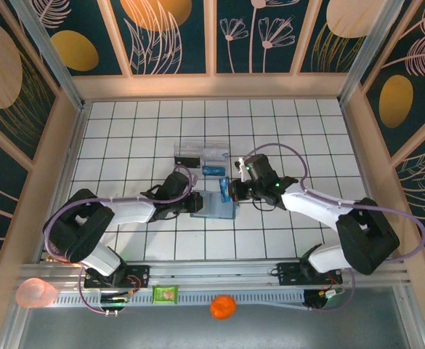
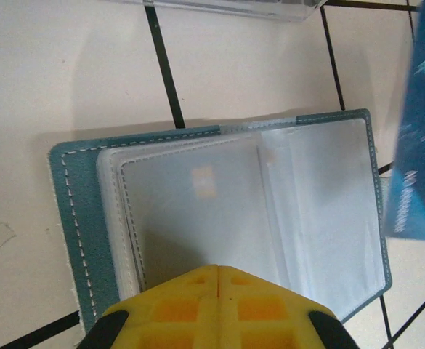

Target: Take the credit cards out of the card holder

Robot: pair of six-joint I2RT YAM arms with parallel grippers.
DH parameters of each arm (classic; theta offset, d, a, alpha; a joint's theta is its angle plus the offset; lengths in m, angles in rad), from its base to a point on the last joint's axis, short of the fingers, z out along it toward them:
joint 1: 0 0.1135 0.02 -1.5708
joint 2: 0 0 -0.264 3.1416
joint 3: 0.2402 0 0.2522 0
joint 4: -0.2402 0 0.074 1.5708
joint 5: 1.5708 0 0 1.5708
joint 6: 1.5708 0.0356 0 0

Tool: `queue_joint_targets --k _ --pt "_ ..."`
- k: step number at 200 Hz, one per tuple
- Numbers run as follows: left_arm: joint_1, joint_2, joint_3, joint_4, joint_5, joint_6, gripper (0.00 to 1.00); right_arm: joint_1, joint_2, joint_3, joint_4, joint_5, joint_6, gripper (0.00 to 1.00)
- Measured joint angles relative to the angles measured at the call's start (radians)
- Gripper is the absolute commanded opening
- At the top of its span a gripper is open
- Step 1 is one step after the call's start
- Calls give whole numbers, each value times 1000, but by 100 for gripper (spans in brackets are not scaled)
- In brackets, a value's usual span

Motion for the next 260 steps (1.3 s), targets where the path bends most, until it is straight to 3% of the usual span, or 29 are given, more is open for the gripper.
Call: queue_joint_targets --k 62,108,128,149,189,225,260 --pt "8 -116 2 -11 0 -5 21 42 -183 -16 124 308 -85 0" --pt "8 -165 2 -20 -19 -6 23 42 -166 -3 192 571 -69 0" --pt "11 -180 2 -25 -31 -6 22 40 -156 27 191 616 -89 0" --pt "16 -189 2 -34 -38 -10 22 10 -142 83 187 565 -161 0" --pt "29 -215 -2 -49 -54 -21 23 -116 -42 230 79 254 -451 0" --pt "43 -258 -8 -71 -68 -29 24 -116 40 365 -132 50 -712 0" --pt "82 -294 -13 -98 -79 -34 24 -94 148 562 -319 -26 -888 0"
